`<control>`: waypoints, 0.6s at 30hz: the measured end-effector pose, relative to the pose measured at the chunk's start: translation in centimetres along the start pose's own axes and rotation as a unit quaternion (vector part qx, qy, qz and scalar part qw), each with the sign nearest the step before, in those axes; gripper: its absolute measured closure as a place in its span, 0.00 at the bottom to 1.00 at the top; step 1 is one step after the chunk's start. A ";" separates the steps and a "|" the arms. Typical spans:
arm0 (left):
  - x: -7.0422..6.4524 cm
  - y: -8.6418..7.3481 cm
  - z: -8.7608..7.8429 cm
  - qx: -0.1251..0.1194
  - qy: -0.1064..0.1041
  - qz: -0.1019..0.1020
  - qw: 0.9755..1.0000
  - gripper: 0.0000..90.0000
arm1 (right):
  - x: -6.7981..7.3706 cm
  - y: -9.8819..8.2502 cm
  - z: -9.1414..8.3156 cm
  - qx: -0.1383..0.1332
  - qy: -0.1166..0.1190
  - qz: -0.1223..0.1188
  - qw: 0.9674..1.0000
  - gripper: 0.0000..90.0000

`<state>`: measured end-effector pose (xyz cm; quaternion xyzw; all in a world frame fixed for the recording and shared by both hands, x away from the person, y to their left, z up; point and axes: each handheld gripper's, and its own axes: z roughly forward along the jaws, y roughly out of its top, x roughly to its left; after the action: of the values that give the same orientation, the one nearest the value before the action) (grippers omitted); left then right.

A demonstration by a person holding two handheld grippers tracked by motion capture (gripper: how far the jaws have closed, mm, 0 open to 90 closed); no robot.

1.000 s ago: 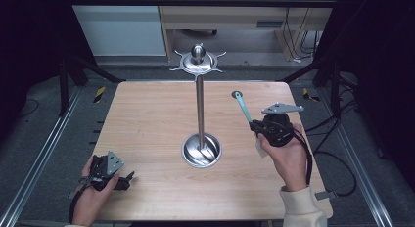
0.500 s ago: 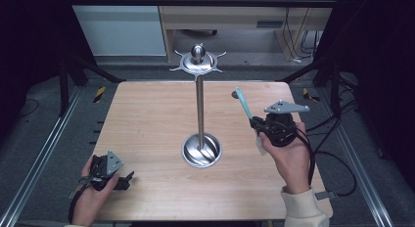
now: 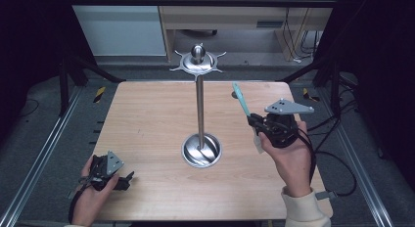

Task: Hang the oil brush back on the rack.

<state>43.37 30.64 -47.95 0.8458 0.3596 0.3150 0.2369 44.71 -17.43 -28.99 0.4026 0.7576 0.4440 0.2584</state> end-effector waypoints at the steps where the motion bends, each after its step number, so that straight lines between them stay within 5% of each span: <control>1: 0.0 0.0 0.0 0.000 0.000 0.000 1.000 0.04 | 0.1 0.1 -0.1 -0.001 0.000 -0.002 1.000 0.92; 18: 0.0 0.0 0.0 0.000 0.000 0.000 1.000 0.04 | 0.6 0.7 -1.1 -0.016 0.001 -0.010 1.000 0.92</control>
<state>43.37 30.66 -47.94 0.8458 0.3596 0.3151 0.2369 43.78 -17.23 -27.88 0.3903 0.7546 0.4538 0.2689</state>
